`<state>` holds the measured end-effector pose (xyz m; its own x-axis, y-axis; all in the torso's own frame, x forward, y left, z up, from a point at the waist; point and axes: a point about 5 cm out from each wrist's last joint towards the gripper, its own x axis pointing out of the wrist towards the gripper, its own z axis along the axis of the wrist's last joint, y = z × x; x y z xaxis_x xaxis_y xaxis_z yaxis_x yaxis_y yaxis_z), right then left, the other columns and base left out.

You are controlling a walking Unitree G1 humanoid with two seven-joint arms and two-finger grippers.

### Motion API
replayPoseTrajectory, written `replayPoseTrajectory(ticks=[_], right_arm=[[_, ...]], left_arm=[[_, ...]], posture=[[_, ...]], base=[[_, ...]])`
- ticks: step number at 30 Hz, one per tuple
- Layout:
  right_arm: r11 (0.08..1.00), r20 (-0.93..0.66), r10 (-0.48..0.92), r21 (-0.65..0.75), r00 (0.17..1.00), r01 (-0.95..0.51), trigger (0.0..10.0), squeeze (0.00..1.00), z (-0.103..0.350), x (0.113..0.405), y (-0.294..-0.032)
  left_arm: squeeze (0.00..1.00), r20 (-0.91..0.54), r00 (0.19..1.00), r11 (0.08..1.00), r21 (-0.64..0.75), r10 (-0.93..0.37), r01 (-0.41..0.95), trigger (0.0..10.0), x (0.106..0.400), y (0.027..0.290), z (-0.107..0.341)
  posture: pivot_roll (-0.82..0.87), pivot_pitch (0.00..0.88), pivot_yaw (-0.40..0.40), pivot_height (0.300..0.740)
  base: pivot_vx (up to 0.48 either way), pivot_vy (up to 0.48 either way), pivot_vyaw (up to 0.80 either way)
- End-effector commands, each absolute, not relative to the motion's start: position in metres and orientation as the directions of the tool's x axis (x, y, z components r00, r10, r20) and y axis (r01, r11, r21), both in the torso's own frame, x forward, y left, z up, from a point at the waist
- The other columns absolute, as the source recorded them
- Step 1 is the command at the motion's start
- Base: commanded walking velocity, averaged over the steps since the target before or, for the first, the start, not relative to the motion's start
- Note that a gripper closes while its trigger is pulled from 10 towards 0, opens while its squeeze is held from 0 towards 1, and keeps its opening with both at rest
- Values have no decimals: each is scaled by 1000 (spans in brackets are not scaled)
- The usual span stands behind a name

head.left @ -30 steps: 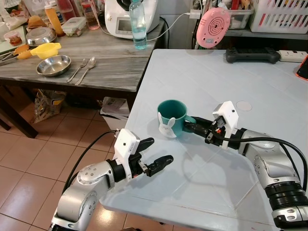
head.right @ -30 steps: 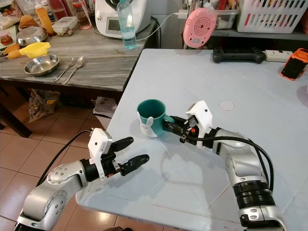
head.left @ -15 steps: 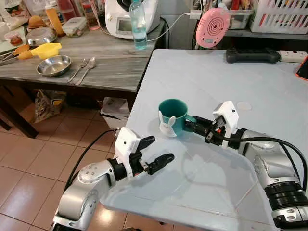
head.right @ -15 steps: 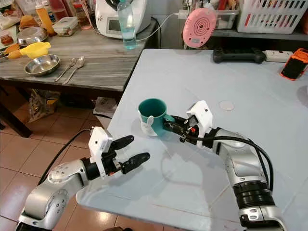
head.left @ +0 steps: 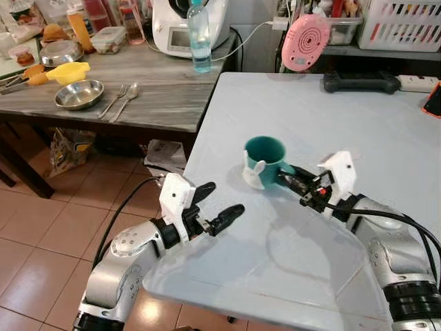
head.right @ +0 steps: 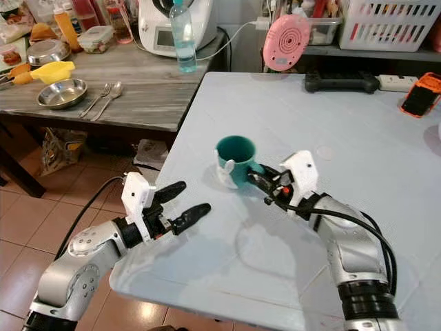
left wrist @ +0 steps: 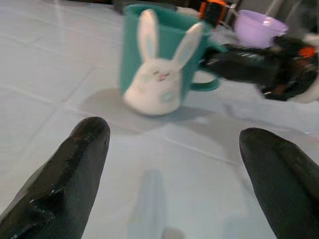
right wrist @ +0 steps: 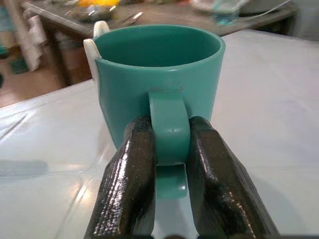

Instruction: Setting the table

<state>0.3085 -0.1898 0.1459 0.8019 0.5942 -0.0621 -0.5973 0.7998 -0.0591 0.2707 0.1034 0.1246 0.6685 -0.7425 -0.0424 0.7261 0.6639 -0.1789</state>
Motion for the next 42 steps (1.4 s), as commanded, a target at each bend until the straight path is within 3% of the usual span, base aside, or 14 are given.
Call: replayPoseTrajectory(ticks=[1,2,8,9,10,11,12,17,24,42], right_arm=[[847,14,528,-79,849,-525,0,0,159,306,-192],[894,55,448,-59,892,-445,0,0,162,301,-194],[949,91,314,-37,945,-312,0,0,155,290,-188],[969,106,247,-38,963,-244,3098,0,153,287,-185],[969,106,247,-38,963,-244,3098,0,153,287,-185],[976,110,216,-30,970,-214,8471,0,152,286,-184],[984,110,180,-17,977,-179,10000,0,150,284,-182],[993,72,112,18,991,-114,10000,0,138,278,-166],[992,66,127,18,990,-128,10000,0,136,279,-155],[997,59,30,68,998,-34,10000,0,138,287,-168]], left_arm=[[0,-71,756,756,-139,-651,639,10000,280,117,120],[0,-68,820,821,-108,-569,561,10000,288,123,117],[0,-58,906,907,-64,-420,416,10000,302,133,115],[0,-63,915,917,-65,-398,394,10000,305,135,115],[0,-63,915,917,-65,-398,394,10000,305,135,115],[0,-63,917,918,-65,-395,391,10000,305,135,115],[0,-66,918,919,-69,-392,387,10000,306,135,115],[0,-60,930,931,-57,-363,359,10000,312,137,113],[0,-76,944,946,-74,-321,316,10000,313,139,111],[0,-105,938,942,-106,-330,319,10000,315,135,107]], posture=[[-38,16,52,740],[-42,13,53,740],[-59,0,64,740],[-64,0,69,740],[-64,0,69,740],[-65,0,70,740],[-66,1,72,740],[-56,13,85,740],[-58,20,80,740],[-64,19,73,740]], base=[[0,0,0],[0,0,0],[0,0,0],[0,0,0],[0,0,0],[0,0,0],[0,0,0],[0,0,0],[0,0,-479],[0,0,-24]])
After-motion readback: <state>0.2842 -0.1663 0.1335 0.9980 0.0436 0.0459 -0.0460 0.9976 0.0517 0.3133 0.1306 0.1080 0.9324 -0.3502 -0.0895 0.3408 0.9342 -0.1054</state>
